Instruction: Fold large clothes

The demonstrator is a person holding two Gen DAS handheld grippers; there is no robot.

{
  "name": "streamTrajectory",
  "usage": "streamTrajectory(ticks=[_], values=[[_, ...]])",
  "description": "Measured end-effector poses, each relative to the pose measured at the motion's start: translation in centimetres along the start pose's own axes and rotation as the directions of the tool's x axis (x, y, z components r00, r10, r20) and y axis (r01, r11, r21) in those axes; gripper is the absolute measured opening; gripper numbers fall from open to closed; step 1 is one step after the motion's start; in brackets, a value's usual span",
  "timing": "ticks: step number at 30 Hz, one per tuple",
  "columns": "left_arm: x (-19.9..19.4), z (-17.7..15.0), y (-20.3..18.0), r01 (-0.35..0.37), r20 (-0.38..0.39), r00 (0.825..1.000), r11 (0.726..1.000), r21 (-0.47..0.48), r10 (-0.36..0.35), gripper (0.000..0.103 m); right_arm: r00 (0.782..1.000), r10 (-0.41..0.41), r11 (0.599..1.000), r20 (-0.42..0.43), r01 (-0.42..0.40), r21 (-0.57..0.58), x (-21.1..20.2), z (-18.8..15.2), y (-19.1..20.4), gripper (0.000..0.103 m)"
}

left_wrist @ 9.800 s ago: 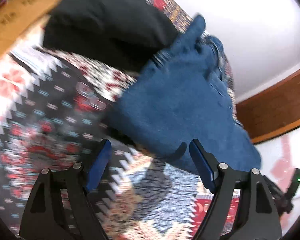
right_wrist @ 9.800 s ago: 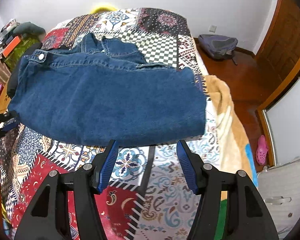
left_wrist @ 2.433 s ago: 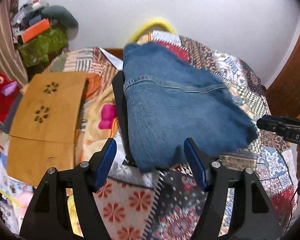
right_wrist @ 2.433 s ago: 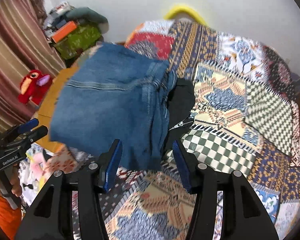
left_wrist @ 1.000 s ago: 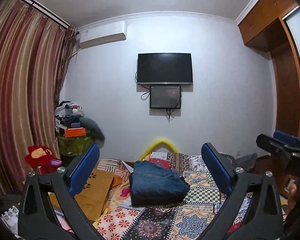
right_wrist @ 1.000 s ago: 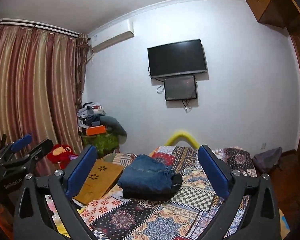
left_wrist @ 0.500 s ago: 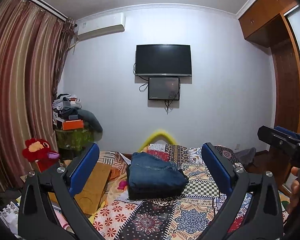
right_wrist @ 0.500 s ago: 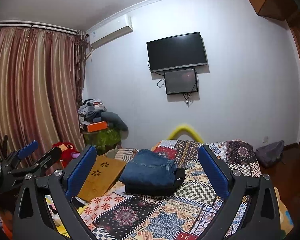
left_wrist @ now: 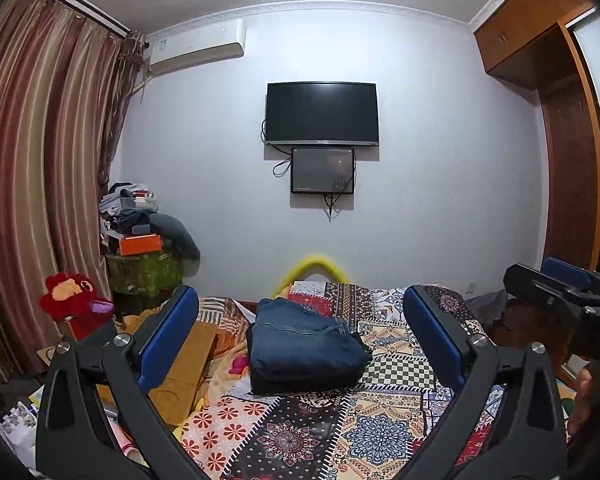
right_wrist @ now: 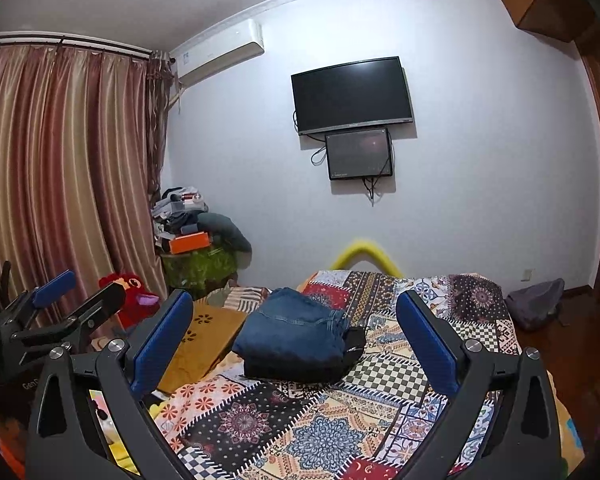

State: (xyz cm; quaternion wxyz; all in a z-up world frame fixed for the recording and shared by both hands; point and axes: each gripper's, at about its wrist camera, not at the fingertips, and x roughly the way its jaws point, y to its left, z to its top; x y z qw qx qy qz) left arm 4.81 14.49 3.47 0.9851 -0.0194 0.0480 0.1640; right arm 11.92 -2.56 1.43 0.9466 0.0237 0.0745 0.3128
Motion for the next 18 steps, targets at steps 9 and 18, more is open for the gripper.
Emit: streamTrajectory(ticks=[9,18], values=[[0.18,-0.12,-0.22,0.008,-0.005,1.000,1.000,0.004,-0.008,0.103,1.000,0.004,1.000,-0.012,-0.004,0.012,0.01,0.21,-0.22,0.101],[0.17,-0.20,-0.32,0.012,-0.004,1.000,1.000,-0.001,-0.012,0.103,1.000,0.002,1.000,-0.012,-0.002,0.010,0.05,0.17,-0.36,0.101]])
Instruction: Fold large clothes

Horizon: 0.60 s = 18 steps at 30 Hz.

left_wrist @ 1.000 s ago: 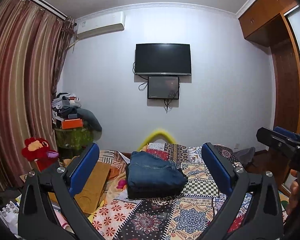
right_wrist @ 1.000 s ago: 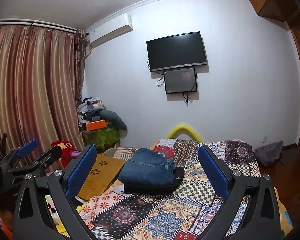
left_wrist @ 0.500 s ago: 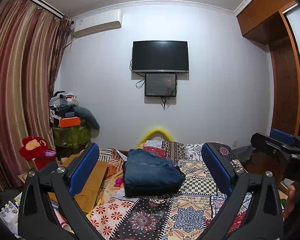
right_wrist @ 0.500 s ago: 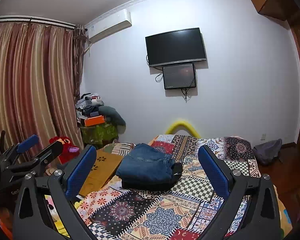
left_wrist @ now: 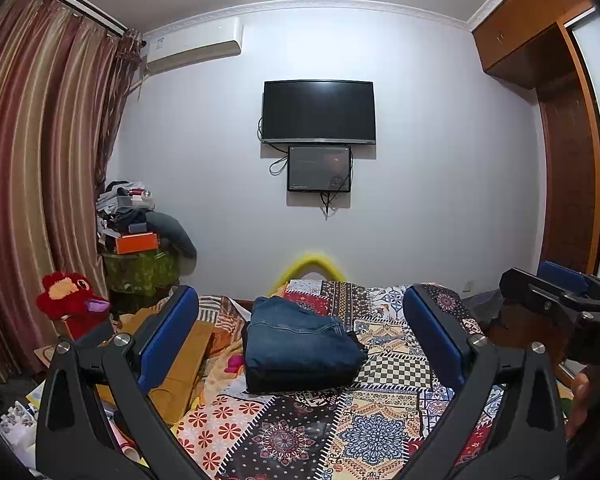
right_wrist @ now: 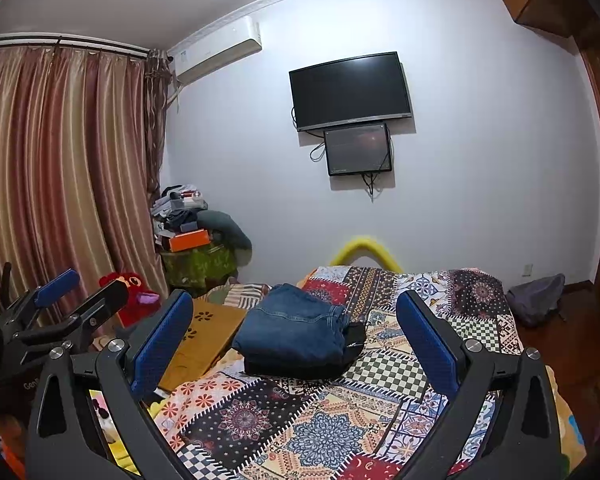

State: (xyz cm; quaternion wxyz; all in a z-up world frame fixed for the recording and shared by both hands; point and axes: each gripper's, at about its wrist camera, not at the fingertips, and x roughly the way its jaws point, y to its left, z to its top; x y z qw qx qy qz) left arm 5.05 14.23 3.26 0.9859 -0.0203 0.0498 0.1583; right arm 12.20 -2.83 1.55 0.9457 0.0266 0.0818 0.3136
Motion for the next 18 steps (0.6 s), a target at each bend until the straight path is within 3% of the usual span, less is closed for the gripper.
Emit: streamTrajectory(ticks=[18], values=[[0.19,-0.05,0.12,0.031,-0.012,0.999,0.999,-0.024,-0.031,0.103,1.000,0.001,1.000,-0.003,-0.001,-0.004,-0.21,-0.29,0.00,0.101]])
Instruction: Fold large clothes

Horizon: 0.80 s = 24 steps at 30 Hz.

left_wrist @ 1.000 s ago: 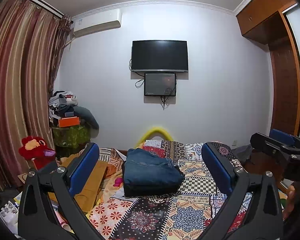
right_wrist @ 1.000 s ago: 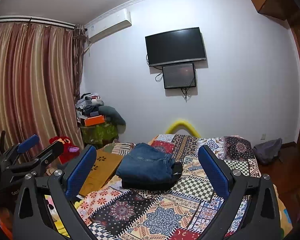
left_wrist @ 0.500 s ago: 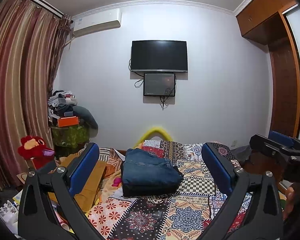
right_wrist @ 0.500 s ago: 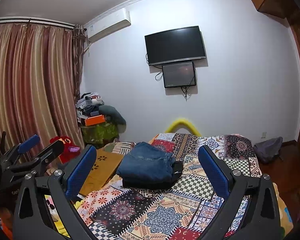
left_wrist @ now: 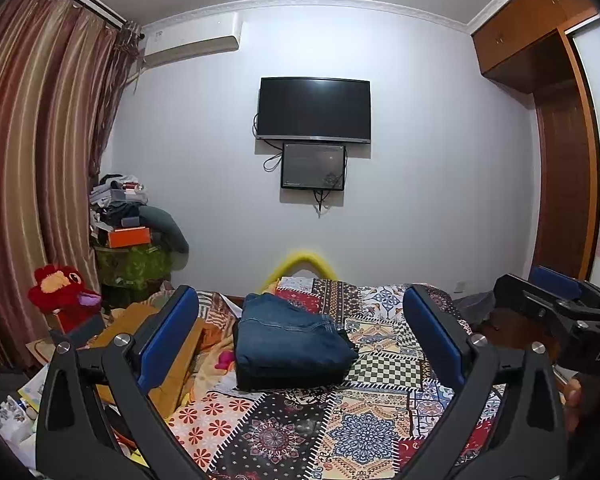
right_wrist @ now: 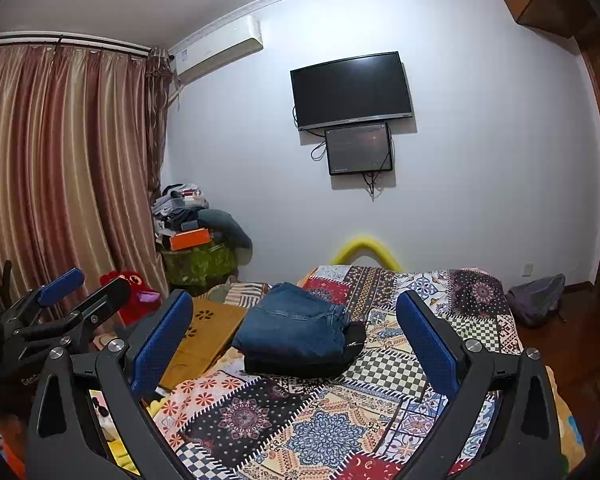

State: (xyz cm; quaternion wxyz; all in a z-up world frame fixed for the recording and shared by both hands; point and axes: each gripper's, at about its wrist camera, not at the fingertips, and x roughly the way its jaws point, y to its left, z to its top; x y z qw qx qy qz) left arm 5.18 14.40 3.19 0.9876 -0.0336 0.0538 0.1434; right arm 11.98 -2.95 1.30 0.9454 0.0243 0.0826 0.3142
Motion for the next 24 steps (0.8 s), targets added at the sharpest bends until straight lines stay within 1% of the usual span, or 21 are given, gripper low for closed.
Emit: streamTrajectory(ticks=[16,19,24], values=[[-0.11,0.03,-0.15,0.017,-0.003,1.000,1.000,-0.010,-0.017,0.103,1.000,0.000,1.000,-0.002,0.000,0.004,0.12,0.05,-0.18,0.101],[-0.05,0.08,-0.07,0.035,-0.009,0.999,0.999,-0.014,-0.036,0.103,1.000,0.002,1.000,-0.002,-0.002,0.005,0.12,0.06,-0.20,0.101],[-0.08,0.08,-0.10,0.042,-0.012,0.999,0.999,-0.014,-0.042,0.103,1.000,0.001,1.000,-0.003,-0.001,0.007,0.14,-0.07,-0.24,0.101]])
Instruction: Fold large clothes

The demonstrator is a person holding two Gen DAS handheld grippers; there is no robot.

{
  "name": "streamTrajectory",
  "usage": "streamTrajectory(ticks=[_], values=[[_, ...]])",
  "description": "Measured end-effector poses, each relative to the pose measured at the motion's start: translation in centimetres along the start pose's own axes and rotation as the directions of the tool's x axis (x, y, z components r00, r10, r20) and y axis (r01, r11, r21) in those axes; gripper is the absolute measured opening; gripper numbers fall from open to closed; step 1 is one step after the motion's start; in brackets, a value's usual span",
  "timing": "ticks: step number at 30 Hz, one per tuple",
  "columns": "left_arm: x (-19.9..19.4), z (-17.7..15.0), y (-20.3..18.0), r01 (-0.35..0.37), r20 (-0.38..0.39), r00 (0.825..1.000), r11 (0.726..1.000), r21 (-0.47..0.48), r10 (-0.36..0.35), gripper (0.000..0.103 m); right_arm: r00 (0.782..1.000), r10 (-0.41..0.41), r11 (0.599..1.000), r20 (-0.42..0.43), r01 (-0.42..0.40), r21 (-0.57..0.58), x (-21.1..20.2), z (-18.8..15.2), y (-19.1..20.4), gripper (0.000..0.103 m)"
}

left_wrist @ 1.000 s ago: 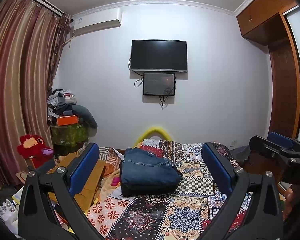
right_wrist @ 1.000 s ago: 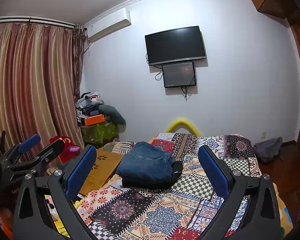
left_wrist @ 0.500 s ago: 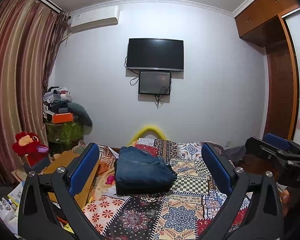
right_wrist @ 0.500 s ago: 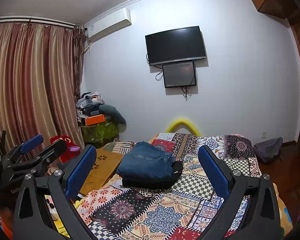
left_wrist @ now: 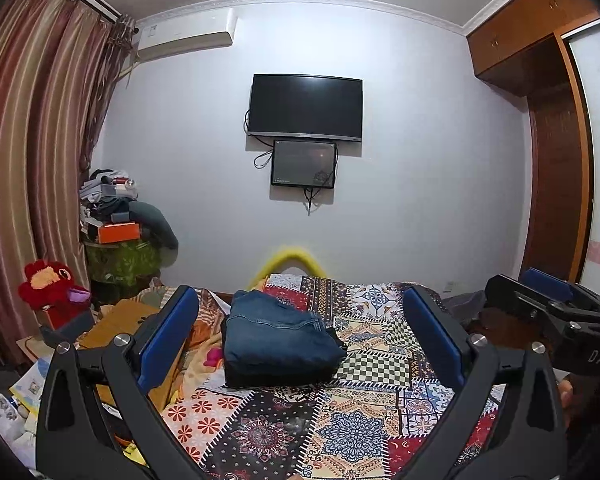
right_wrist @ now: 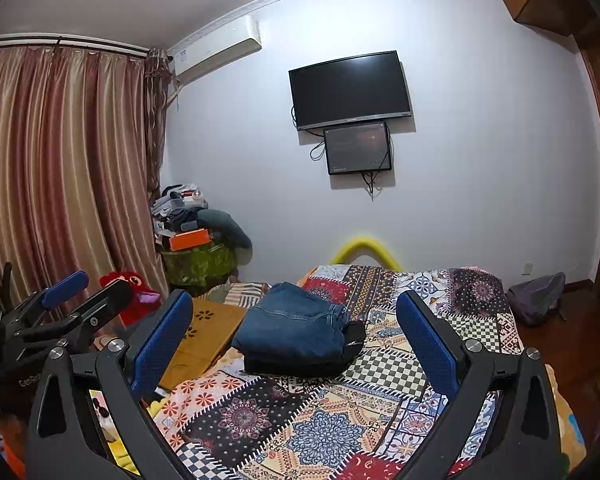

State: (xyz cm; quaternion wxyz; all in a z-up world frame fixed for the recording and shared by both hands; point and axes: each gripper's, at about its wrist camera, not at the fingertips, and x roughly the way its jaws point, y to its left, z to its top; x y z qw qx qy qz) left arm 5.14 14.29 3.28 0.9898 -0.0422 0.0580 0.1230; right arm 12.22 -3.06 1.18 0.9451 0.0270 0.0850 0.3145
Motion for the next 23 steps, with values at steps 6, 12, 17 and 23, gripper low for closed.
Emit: streamTrajectory(ticks=[6,12,17,23], values=[[0.22,-0.10,-0.29,0.004,-0.009,1.000,1.000,0.003,-0.004,0.103,1.000,-0.003,1.000,-0.004,0.003,0.003,0.14,-0.11,0.01,0.101],[0.32,-0.21,-0.54,0.005,-0.015,1.000,1.000,0.008,-0.004,0.103,1.000,-0.006,1.000,-0.008,0.006,0.004,0.26,-0.17,0.01,0.101],[0.25,-0.22,-0.49,0.007,-0.014,1.000,1.000,0.004,-0.007,0.103,1.000,-0.007,1.000,-0.013,0.007,0.006,0.37,-0.12,0.10,0.101],[0.12,-0.19,-0.35,-0.005,-0.010,1.000,1.000,0.004,0.005,0.103,1.000,-0.007,1.000,-0.022,0.007,0.009,0.58,-0.28,0.13,0.101]])
